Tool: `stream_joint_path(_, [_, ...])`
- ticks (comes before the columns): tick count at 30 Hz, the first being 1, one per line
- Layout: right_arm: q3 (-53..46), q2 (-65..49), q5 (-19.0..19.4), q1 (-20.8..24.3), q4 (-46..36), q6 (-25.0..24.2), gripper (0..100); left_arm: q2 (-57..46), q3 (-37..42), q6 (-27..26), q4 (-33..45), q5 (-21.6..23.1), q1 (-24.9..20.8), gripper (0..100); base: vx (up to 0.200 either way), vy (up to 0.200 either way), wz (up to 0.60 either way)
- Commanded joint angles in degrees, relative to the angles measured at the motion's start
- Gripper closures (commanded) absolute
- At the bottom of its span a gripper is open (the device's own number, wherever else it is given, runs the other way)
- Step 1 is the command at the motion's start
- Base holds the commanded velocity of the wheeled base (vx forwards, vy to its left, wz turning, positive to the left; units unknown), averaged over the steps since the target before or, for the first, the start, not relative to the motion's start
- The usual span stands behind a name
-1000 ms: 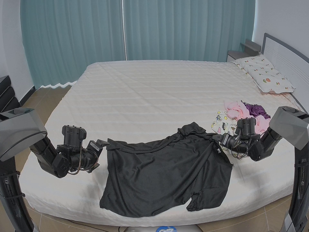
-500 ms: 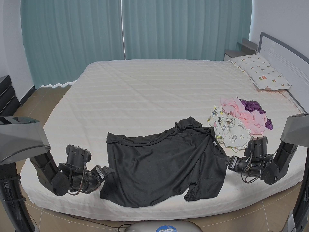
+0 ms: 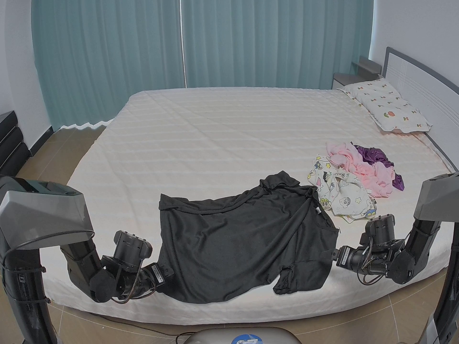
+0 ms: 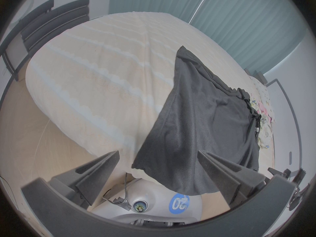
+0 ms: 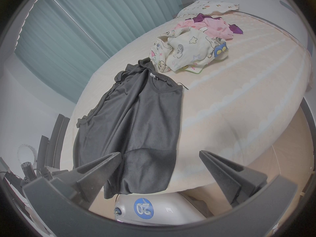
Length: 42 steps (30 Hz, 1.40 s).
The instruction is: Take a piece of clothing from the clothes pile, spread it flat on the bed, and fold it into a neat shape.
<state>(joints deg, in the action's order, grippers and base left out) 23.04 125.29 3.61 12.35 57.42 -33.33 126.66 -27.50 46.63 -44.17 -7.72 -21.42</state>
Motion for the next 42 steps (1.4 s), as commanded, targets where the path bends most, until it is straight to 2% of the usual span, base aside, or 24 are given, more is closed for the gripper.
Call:
stream_joint_path(1, [-0.2, 0.8, 0.1, 0.2, 0.3, 0.0, 0, 3.2, -1.2, -0.4, 0.0, -1.8, -2.2, 0, 0.0, 0.0, 0.0])
stream_joint_path(3, [-0.6, 1.6, 0.1, 0.5, 0.7, 0.1, 0, 5.2, -2.6, -1.9, 0.0, -3.6, -2.9, 0, 0.0, 0.0, 0.0])
stream_joint_path(4, [-0.9, 1.8, 0.1, 0.8, 0.8, 0.1, 0, 5.4, -2.9, -2.2, 0.0, -4.3, -2.9, 100, 0.0, 0.0, 0.0])
stream_joint_path(10, [-3.0, 2.8, 0.1, 2.4, 3.7, 0.3, 0, 5.3, -3.0, -1.4, 0.0, -4.7, -2.0, 100, 0.0, 0.0, 0.0])
stream_joint_path(15, [-3.2, 5.2, -0.1, 5.0, 4.8, 0.3, 0, 3.9, -2.8, 0.2, -1.0, -4.1, 1.7, 100, 0.0, 0.0, 0.0])
stream_joint_path(19, [-0.9, 8.0, -0.7, 6.2, 6.9, 0.5, 0, 3.6, -1.3, 1.0, -4.8, -3.1, 3.8, 100, 0.0, 0.0, 0.0])
stream_joint_path(24, [1.7, 10.6, -1.0, 6.3, 6.2, 0.7, 0, 3.4, -1.7, 1.1, -5.2, -2.0, 5.1, 100, 0.0, 0.0, 0.0])
stream_joint_path(25, [2.1, 11.2, -1.2, 6.3, 6.2, 0.8, 100, 3.2, -1.7, 1.2, -5.2, -1.7, 5.2, 100, 0.0, 0.0, 0.0])
stream_joint_path(28, [2.4, 12.3, -2.8, 6.4, 6.2, 1.3, 100, 3.0, -1.8, 2.2, -5.2, -0.7, 5.2, 100, 0.0, 0.0, 0.0])
stream_joint_path(35, [0.3, 8.6, -3.0, 3.6, 5.5, 3.6, 100, 1.9, -2.2, 4.1, -5.3, -0.5, 5.5, 100, 0.0, 0.0, 0.0])
stream_joint_path(42, [-4.9, 3.7, -1.8, -3.4, 4.6, 12.0, 100, 1.9, -1.8, 4.1, -5.3, -0.4, 5.8, 100, 0.0, 0.0, 0.0])
